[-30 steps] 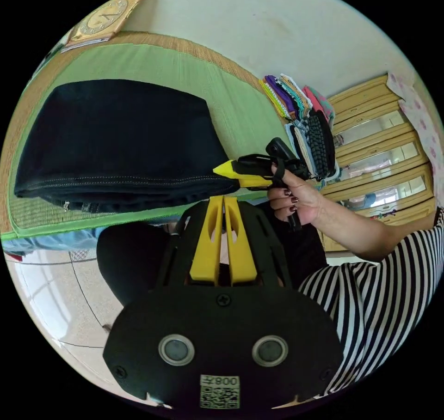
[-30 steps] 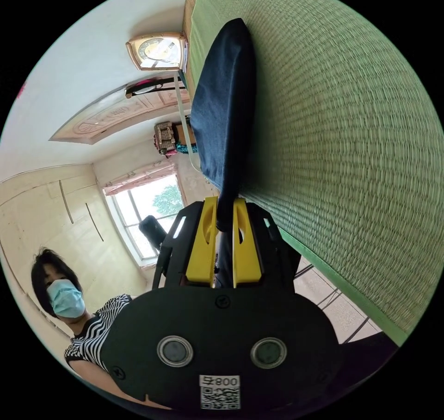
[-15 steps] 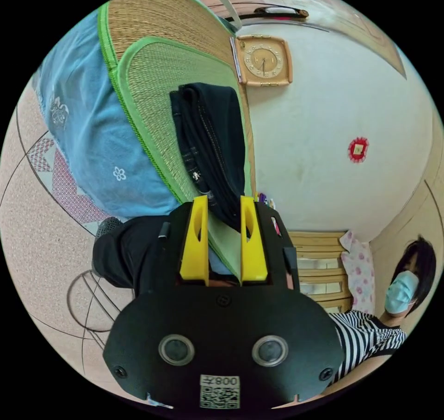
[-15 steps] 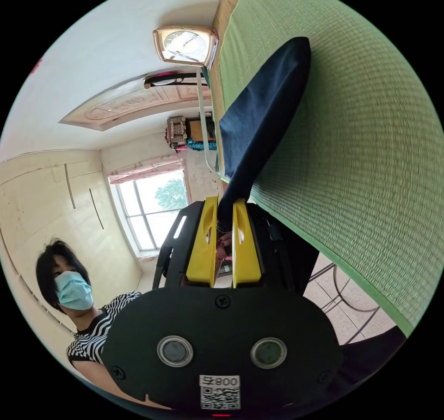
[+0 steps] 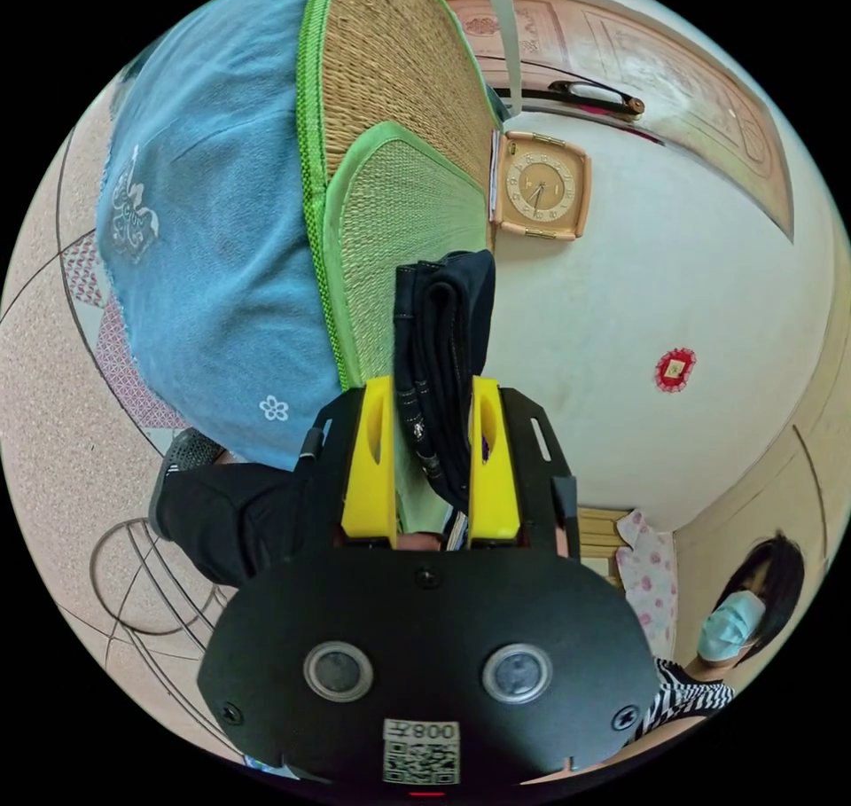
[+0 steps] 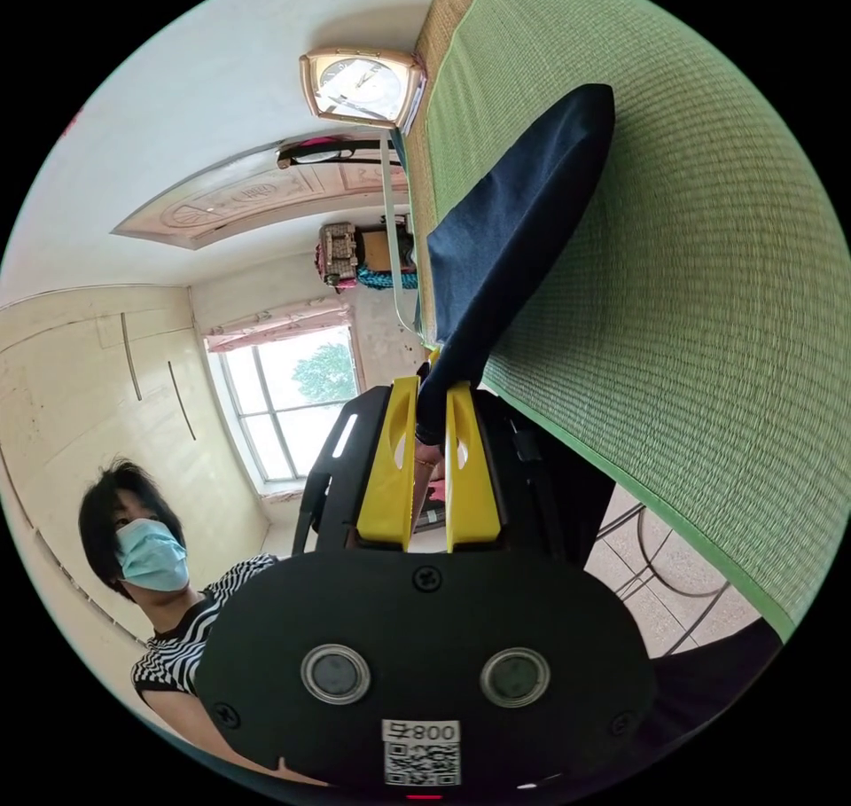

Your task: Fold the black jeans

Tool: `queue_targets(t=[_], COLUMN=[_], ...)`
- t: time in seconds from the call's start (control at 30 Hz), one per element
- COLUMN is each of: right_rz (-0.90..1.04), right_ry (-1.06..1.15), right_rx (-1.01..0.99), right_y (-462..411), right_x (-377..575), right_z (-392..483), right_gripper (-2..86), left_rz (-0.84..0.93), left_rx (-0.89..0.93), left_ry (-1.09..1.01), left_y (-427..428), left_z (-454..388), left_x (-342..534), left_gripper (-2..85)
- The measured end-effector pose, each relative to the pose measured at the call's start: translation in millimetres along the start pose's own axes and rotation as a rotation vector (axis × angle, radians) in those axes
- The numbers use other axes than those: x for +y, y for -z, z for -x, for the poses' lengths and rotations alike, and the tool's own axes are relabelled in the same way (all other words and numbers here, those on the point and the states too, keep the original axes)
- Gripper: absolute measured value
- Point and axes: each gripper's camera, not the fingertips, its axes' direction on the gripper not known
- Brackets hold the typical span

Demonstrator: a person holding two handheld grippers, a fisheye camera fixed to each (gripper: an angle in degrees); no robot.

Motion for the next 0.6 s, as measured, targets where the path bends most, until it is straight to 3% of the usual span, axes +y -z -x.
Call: queue_targets(t=[0.6], right_rz=[0.007], right_ry=[0.025], right_rx=[-0.005], right_y=[-23.5], right_x=[-3.4], right_z=[25.9], right_gripper=[5.5], left_rz=[0.023], left_rx=[0.029], left_ry=[0.01], left_y=[47.3], left_z=[-16.6], left_x=[-32.0], left_gripper=[13.7])
